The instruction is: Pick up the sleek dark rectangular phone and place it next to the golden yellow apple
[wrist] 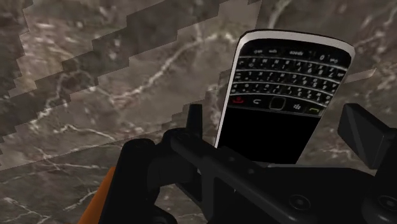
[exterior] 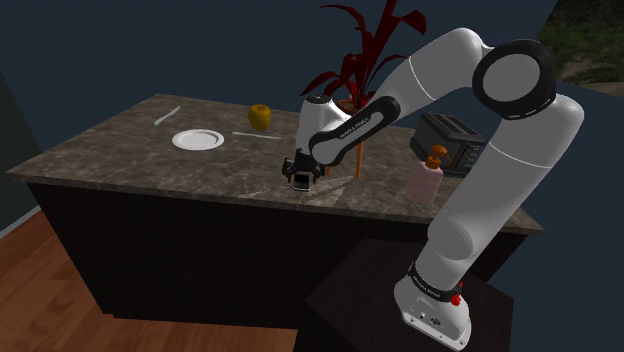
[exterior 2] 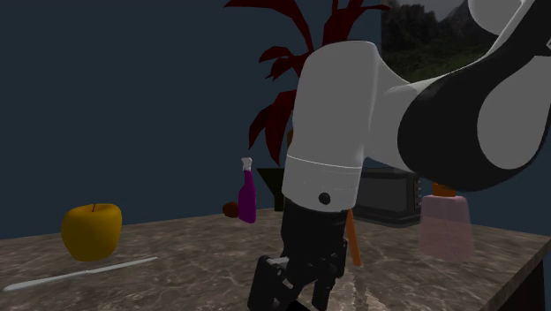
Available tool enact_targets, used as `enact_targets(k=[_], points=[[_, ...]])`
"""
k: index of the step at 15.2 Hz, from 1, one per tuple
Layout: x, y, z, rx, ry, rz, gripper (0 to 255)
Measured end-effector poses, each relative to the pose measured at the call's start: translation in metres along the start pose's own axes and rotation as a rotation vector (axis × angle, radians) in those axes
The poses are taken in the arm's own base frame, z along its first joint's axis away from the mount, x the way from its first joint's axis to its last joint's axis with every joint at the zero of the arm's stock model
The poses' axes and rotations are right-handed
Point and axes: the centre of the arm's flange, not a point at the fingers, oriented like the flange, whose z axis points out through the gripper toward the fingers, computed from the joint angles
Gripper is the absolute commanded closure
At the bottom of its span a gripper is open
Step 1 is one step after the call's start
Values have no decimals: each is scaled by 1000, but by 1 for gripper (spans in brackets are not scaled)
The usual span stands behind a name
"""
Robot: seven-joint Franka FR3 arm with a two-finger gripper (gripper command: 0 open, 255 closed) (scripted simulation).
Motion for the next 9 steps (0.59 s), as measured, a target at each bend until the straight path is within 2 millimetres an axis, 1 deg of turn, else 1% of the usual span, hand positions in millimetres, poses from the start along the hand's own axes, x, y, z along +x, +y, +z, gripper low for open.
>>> enact_targets(k=[6, 7, 9], points=[[0, 0, 2, 0, 0, 0, 0], [0, 0, 2, 0, 0, 0, 255], [0, -1, 1, 2, 2, -1, 255]])
